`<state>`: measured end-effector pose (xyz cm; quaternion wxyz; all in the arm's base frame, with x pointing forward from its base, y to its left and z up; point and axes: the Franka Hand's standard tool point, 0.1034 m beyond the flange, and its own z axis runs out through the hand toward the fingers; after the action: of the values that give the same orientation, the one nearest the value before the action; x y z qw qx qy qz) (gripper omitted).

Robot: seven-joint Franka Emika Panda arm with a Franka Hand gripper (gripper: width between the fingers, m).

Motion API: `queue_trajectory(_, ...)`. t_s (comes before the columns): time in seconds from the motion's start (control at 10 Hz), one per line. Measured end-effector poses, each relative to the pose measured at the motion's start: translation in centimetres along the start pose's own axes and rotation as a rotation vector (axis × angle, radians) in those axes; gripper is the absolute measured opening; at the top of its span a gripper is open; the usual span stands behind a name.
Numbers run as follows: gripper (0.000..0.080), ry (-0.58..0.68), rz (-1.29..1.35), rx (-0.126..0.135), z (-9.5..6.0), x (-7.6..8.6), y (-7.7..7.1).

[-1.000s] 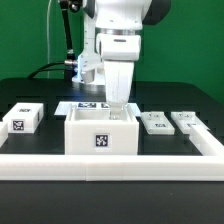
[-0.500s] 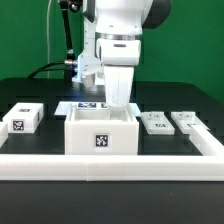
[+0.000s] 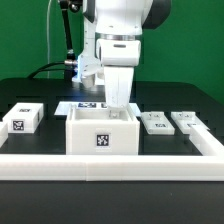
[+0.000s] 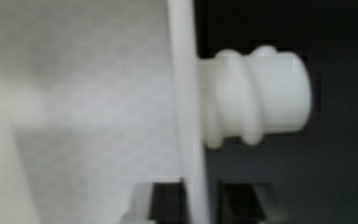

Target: Assemble cabinet

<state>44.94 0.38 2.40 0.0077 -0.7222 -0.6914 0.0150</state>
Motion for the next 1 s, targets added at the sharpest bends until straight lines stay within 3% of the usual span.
queue_trajectory(0.6, 0.0035, 0.000, 0.001, -0.005, -0.1, 0.0, 0.2)
queue_trajectory(0.8, 0.0035, 0.000, -0.005, -0.012, -0.3, 0.3, 1.2)
queue_trajectory(1.0, 0.0035, 0.008, -0.006, -0.027, -0.1, 1.4, 3.2)
